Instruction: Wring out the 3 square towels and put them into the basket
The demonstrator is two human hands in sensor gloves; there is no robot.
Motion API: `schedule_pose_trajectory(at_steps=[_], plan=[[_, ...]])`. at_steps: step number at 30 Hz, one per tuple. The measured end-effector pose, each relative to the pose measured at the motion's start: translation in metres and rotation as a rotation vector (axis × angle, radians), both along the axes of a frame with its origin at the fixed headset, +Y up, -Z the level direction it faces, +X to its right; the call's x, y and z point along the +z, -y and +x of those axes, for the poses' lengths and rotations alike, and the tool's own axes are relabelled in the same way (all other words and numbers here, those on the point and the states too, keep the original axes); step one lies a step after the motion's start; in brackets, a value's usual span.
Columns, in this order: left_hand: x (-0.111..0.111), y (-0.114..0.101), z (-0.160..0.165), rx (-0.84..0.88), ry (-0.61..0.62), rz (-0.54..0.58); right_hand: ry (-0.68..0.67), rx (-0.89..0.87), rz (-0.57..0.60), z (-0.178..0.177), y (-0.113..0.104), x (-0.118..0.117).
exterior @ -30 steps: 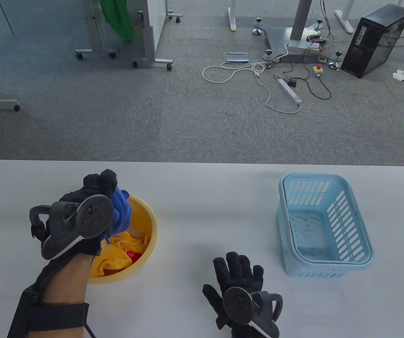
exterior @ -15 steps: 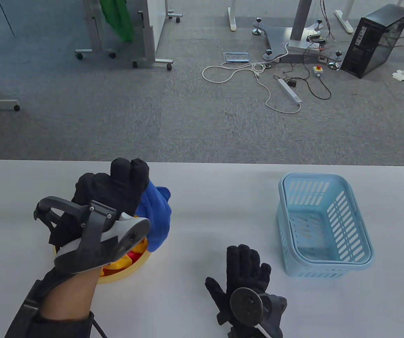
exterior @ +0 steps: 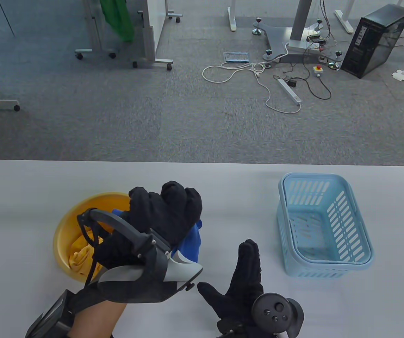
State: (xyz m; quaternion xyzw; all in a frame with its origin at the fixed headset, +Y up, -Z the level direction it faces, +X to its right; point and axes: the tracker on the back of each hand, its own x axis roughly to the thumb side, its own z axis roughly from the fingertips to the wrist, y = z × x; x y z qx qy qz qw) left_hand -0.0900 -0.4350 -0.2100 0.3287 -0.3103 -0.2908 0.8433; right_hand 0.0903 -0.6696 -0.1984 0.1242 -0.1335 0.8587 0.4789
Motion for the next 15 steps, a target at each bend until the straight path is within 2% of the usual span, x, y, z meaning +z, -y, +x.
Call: schedule_pose_trajectory(at_steps=[7,15], plan=[[0.018,0.020,0.030,-0.081,0.132,-0.033,-0.020,0.005,0.014,0.000,-0.001,0.001],[0.035,0.039,0.053,-0.102,0.281,-0.064,-0.051,-0.033,0.010,0.000,0.007,-0.006]])
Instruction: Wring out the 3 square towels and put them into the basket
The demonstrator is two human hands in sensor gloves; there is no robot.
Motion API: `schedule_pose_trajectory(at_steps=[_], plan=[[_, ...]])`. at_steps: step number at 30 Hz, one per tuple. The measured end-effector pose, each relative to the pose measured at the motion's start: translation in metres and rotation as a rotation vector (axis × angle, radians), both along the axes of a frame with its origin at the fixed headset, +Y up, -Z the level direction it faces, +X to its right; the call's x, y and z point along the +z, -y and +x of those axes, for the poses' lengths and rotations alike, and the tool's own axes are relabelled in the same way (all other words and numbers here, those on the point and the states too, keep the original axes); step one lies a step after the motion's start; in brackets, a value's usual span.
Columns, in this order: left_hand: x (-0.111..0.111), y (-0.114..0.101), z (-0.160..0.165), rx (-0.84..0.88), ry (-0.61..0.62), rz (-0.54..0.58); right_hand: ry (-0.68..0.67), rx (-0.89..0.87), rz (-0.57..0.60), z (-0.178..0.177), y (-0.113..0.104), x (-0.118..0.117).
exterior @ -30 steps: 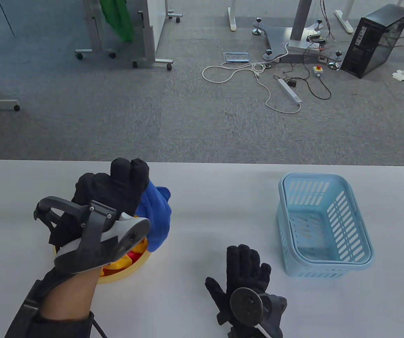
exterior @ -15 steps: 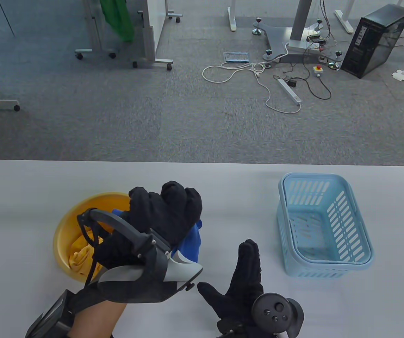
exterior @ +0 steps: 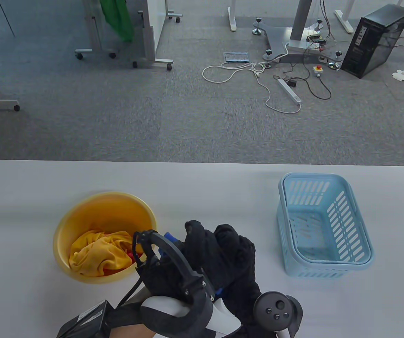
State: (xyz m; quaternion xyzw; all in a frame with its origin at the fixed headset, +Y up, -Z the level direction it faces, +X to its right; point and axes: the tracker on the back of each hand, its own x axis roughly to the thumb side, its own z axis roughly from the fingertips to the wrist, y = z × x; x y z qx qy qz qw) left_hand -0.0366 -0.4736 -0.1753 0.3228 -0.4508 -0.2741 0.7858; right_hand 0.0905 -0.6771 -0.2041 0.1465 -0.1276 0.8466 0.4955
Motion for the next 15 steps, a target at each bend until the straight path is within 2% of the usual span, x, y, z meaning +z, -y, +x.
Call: schedule_pose_trajectory(at_steps=[3,5,15], plan=[[0.0028,0.0042,0.0030,0.000,0.027,-0.011,0.033,-0.012,0.003,0.0014,0.0035,-0.0009],[0.0031,0.0042,0.0040,0.002,0.027,-0.014,0.107,0.060,0.025,0.0027,0.0040,-0.0014],[-0.0005,0.0011,-0.0028,0.038,0.000,-0.048,0.196,0.052,0.031,0.0087,0.0053,-0.0024]])
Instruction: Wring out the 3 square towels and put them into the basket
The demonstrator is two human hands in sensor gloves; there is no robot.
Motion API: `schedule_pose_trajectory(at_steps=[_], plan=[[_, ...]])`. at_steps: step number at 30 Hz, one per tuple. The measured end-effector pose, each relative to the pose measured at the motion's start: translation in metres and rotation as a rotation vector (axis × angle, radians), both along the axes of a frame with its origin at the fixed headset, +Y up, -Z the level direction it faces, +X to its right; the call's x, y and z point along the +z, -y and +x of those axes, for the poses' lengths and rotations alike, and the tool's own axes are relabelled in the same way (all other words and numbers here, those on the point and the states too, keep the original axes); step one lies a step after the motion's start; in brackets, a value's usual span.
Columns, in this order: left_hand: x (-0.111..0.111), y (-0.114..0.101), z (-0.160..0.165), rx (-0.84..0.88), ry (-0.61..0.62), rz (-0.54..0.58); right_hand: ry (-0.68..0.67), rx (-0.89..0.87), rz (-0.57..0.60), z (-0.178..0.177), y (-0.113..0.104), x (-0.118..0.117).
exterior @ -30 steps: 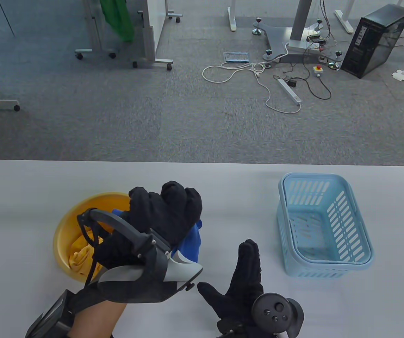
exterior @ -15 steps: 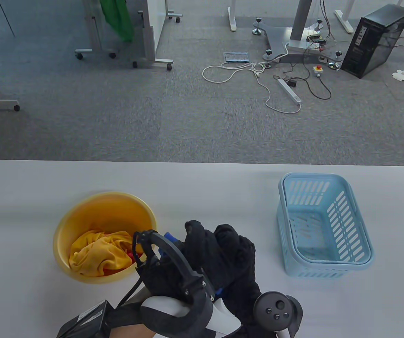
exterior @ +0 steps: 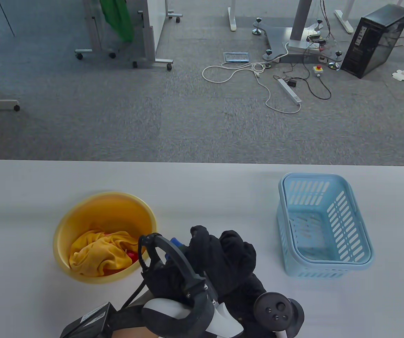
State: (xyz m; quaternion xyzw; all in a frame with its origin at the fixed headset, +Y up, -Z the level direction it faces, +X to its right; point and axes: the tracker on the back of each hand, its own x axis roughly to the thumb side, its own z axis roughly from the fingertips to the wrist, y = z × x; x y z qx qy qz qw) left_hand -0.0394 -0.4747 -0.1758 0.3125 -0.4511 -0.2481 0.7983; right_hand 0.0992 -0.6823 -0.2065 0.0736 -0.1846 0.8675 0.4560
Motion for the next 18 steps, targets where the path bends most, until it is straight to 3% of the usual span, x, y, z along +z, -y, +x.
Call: schedule_pose_trajectory(at_steps=[14,18], plan=[[-0.031,0.014,-0.039,0.064,-0.122,-0.080,0.099,-0.046,0.054,0.022,-0.007,0.002],[-0.042,0.019,-0.056,0.162,-0.152,-0.140,0.119,-0.032,0.090,0.027,-0.009,0.001]])
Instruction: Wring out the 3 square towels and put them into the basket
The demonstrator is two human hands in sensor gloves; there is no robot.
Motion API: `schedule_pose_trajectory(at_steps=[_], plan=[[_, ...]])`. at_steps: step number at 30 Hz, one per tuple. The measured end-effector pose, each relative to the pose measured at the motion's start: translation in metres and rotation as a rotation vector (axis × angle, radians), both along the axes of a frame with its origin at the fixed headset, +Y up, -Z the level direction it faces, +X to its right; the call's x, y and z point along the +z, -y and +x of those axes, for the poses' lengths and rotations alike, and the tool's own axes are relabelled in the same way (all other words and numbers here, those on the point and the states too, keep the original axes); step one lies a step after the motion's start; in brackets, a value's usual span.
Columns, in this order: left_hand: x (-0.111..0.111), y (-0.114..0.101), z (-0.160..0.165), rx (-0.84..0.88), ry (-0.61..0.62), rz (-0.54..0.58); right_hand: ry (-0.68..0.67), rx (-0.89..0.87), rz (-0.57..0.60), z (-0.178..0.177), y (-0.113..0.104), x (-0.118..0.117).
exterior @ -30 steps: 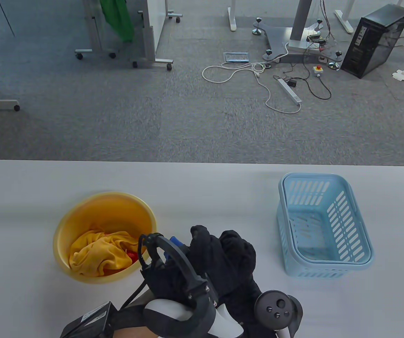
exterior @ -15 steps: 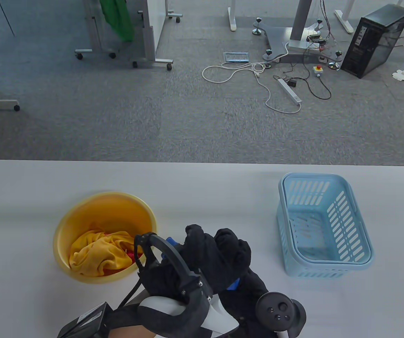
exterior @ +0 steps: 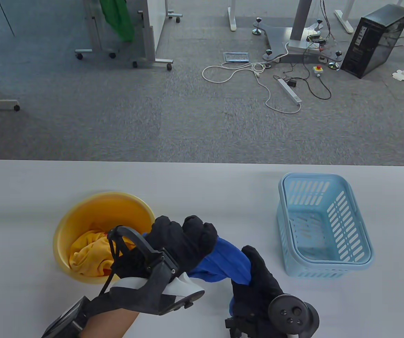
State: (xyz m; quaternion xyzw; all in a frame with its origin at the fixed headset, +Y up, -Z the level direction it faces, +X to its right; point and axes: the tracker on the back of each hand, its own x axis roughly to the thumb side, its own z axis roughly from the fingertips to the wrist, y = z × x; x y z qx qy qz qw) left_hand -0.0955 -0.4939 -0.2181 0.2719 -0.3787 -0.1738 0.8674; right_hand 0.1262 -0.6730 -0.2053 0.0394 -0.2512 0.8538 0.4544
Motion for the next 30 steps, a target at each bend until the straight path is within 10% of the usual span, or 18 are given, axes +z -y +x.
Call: schedule_pose_trajectory(at_steps=[30], plan=[[-0.044,0.167,-0.026,0.849,0.030,-0.586,-0.002,-0.135,0.086,0.010,-0.025,0.015]])
